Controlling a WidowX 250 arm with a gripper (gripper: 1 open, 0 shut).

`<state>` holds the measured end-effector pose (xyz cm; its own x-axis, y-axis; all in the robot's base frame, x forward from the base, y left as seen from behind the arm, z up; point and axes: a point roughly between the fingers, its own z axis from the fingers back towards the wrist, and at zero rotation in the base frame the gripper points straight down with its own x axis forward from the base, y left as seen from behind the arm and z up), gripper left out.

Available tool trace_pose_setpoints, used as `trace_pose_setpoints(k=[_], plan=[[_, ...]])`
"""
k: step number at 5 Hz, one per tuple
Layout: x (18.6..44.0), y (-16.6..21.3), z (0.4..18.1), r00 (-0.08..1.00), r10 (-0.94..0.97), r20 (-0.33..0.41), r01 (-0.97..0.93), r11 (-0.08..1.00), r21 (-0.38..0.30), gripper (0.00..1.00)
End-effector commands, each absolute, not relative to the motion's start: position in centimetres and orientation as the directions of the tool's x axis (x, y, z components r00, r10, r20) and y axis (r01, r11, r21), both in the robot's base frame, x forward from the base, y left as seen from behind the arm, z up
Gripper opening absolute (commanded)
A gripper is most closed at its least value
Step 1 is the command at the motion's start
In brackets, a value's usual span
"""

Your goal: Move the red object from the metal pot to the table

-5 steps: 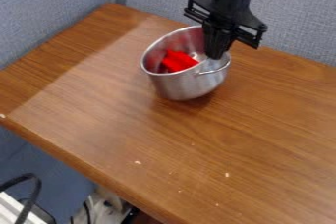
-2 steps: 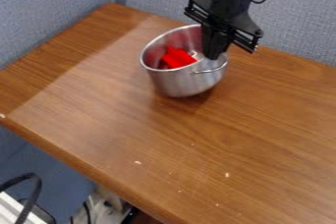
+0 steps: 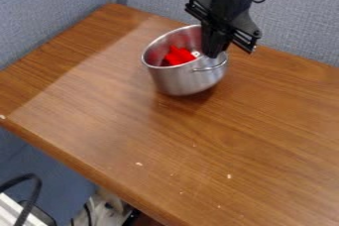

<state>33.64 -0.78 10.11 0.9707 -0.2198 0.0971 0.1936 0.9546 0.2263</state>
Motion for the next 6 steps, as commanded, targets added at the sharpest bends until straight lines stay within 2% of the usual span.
trace_pose_setpoints(k=[1,3,6], plan=[[34.1,0.0,12.5,0.952,-0.244,0.185,0.193,0.947,0.258,1.0],[34.4,1.1,11.9,0.944,-0.271,0.191,0.215,0.939,0.267,1.0],[34.9,2.3,10.0,0.946,-0.263,0.19,0.209,0.942,0.261,1.0]])
